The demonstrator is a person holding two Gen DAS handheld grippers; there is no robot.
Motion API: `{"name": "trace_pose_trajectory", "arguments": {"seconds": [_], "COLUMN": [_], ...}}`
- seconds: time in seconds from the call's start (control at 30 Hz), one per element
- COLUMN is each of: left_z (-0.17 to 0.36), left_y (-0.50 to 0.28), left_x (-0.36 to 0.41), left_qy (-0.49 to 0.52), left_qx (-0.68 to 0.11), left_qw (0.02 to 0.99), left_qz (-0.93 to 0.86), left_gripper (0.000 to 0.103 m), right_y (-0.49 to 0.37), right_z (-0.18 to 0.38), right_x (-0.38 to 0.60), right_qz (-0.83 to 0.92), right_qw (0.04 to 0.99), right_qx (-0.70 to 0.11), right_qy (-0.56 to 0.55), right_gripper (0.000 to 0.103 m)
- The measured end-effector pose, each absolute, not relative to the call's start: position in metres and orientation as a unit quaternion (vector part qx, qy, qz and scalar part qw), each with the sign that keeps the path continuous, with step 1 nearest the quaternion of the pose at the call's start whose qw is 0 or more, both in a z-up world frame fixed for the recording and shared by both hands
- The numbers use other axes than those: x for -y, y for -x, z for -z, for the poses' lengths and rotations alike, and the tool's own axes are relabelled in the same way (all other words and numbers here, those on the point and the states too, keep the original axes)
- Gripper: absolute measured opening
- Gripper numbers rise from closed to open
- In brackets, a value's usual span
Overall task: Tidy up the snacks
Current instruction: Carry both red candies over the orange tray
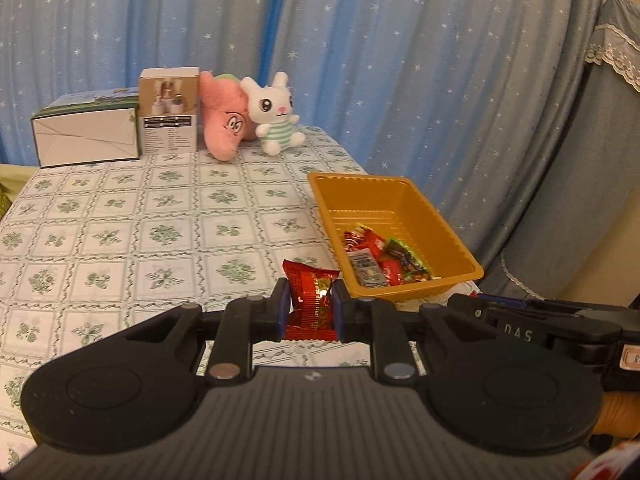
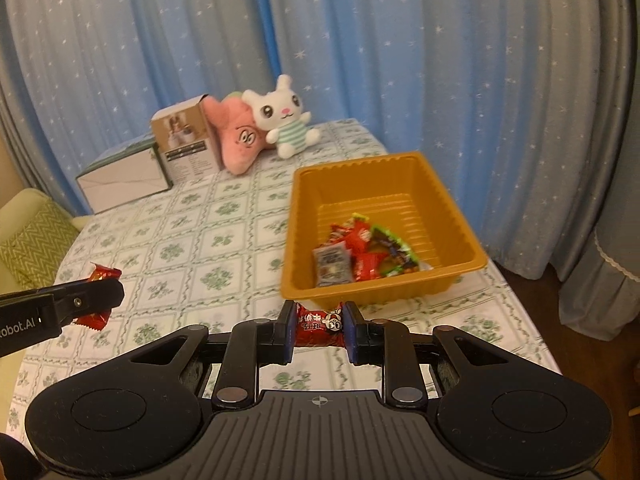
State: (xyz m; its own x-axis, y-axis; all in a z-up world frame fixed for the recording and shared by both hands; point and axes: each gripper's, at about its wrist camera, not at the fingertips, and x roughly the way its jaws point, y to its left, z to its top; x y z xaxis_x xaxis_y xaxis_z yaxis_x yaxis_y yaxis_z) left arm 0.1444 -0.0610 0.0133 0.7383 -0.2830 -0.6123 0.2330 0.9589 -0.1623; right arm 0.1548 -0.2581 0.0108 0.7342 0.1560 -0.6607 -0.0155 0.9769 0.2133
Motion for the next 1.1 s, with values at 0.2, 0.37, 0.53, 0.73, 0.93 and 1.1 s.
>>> {"name": "trace_pose_trajectory", "arguments": {"seconds": [0.2, 0.37, 0.53, 0.73, 0.93, 1.1], "left_z": [-0.012, -0.010, -0.006, -0.004, -0.003, 0.000], "left_y": [-0.153, -0.157, -0.161, -0.165, -0.173, -0.183], "left_x": [0.074, 0.082, 0.089, 0.098, 0.109, 0.120], "left_qy": [0.034, 0.032, 0.030, 0.026, 0.022, 0.019], "left_qx": [-0.343, -0.347, -0.352, -0.354, -0.356, -0.357], "left_qw": [0.926, 0.924, 0.921, 0.918, 0.916, 0.914], "left_qz": [0.152, 0.157, 0.163, 0.174, 0.185, 0.194], "left_gripper": [0.019, 0.019, 0.019, 0.019, 0.019, 0.019], "right_y": [-0.156, -0.155, -0.155, -0.156, -0.160, -0.166], "right_z": [-0.014, -0.014, -0.014, -0.016, -0.017, -0.018], "right_x": [0.275, 0.288, 0.297, 0.307, 0.318, 0.327], "right_qz": [-0.033, -0.023, -0.013, 0.000, 0.007, 0.012], "right_qw": [0.928, 0.928, 0.928, 0.929, 0.930, 0.930], "right_qx": [-0.356, -0.354, -0.353, -0.351, -0.348, -0.346], "right_qy": [-0.105, -0.110, -0.113, -0.117, -0.122, -0.127], "right_gripper": [0.025, 0.025, 0.025, 0.025, 0.025, 0.025]}}
